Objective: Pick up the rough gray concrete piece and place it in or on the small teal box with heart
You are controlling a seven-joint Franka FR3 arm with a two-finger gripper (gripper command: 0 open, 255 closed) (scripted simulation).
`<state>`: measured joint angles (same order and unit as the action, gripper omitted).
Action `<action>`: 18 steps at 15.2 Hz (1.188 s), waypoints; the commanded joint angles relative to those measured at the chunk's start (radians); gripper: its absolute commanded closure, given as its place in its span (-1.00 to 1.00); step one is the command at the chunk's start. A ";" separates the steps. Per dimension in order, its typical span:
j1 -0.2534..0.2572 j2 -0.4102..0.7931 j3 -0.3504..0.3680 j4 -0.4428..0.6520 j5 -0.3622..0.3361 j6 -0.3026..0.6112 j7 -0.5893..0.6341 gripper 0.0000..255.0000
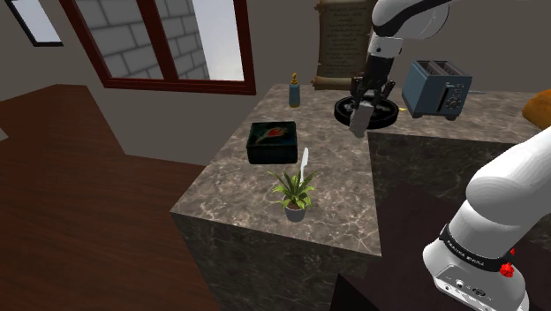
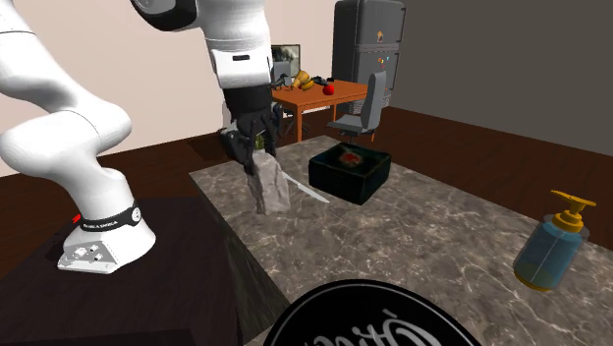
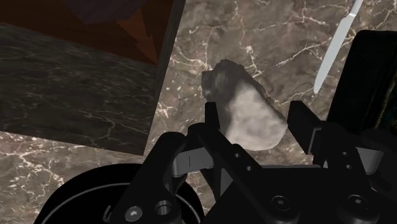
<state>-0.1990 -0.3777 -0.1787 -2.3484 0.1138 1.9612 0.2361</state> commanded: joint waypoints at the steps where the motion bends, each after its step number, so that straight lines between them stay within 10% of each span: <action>1: 0.010 0.018 0.013 0.023 0.008 -0.002 0.019 1.00; 18: 0.159 0.455 0.186 0.508 0.064 -0.005 0.313 1.00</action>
<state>-0.0481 0.0554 -0.0001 -1.8679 0.1789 1.9593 0.5317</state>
